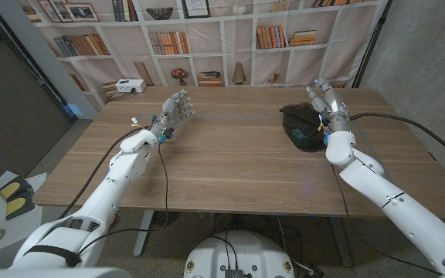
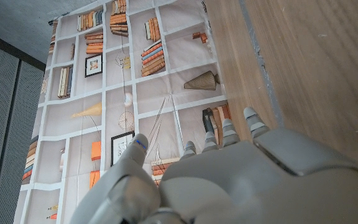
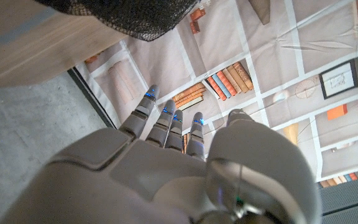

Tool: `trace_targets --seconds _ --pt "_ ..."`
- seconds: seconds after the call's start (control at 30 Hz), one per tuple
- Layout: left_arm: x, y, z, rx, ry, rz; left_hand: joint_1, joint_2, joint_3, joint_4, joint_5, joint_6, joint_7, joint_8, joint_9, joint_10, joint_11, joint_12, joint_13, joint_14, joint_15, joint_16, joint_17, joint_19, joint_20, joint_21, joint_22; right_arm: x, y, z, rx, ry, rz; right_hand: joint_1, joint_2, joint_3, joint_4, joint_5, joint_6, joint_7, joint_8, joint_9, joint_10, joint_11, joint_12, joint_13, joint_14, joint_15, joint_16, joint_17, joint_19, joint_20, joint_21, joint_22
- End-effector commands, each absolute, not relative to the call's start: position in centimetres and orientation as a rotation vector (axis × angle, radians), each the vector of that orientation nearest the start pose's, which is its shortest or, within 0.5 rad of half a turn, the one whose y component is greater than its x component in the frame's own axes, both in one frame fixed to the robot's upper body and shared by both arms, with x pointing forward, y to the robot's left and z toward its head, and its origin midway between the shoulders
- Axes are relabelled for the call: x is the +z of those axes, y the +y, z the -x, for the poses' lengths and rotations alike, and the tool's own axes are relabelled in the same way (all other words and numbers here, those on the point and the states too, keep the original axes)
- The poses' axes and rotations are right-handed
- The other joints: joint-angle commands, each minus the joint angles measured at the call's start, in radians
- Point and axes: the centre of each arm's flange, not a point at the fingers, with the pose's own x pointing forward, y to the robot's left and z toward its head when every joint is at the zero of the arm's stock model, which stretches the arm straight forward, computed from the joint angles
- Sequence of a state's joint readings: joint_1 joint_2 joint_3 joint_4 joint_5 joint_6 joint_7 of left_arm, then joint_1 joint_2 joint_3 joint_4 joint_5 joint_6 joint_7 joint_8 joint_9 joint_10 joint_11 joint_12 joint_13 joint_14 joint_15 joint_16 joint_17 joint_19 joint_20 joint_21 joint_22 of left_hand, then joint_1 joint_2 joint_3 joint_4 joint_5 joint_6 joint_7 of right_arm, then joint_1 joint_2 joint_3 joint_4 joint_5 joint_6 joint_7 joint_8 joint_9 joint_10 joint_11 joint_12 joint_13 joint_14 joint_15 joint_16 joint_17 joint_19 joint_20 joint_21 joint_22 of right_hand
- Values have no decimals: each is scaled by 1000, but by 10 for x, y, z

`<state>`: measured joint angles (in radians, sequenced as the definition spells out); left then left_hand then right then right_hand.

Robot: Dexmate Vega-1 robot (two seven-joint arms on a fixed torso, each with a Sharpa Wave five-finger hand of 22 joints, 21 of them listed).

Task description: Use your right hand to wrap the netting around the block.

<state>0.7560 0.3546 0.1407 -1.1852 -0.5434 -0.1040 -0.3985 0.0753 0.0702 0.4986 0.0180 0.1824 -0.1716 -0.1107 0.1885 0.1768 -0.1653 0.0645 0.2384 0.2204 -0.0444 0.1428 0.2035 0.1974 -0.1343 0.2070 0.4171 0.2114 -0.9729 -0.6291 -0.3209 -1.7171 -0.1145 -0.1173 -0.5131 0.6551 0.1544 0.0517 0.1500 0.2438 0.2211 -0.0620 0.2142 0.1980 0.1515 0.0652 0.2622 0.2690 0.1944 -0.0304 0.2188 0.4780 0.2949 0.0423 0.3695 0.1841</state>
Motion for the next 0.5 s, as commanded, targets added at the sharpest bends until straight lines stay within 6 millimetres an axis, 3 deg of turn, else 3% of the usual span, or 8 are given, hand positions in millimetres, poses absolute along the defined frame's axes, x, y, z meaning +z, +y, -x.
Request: trace_targets --seconds 0.03,0.1,0.5 --pt "1 303 -664 -408 -549 54 -3 -6 -3 -2 3 -35 -3 1 4 -4 -2 -2 3 2 5 1 5 3 6 -3 6 23 -325 -573 -150 -819 268 -32 -3 -6 12 -4 -3 7 -4 3 0 18 -7 -3 2 11 -2 -5 7 -26 -3 3" --pt "2 304 -662 -413 -552 49 -3 -6 -3 -2 4 -34 -3 2 4 -3 -1 -2 3 1 4 1 5 4 6 -3 6 23 -326 -571 -121 -825 223 -50 -7 -13 14 -6 -3 7 -5 3 4 22 -9 -6 3 15 -4 -10 14 -39 -2 3" --pt "12 321 -661 -439 -578 37 -4 -5 -3 -1 4 -30 -3 3 3 -1 4 -1 3 -7 -2 -2 5 6 6 -3 6 8 -329 -565 -42 -860 -90 -101 -21 -33 13 -10 44 25 8 2 40 31 -7 -17 28 19 -3 -34 20 -34 -7 1"
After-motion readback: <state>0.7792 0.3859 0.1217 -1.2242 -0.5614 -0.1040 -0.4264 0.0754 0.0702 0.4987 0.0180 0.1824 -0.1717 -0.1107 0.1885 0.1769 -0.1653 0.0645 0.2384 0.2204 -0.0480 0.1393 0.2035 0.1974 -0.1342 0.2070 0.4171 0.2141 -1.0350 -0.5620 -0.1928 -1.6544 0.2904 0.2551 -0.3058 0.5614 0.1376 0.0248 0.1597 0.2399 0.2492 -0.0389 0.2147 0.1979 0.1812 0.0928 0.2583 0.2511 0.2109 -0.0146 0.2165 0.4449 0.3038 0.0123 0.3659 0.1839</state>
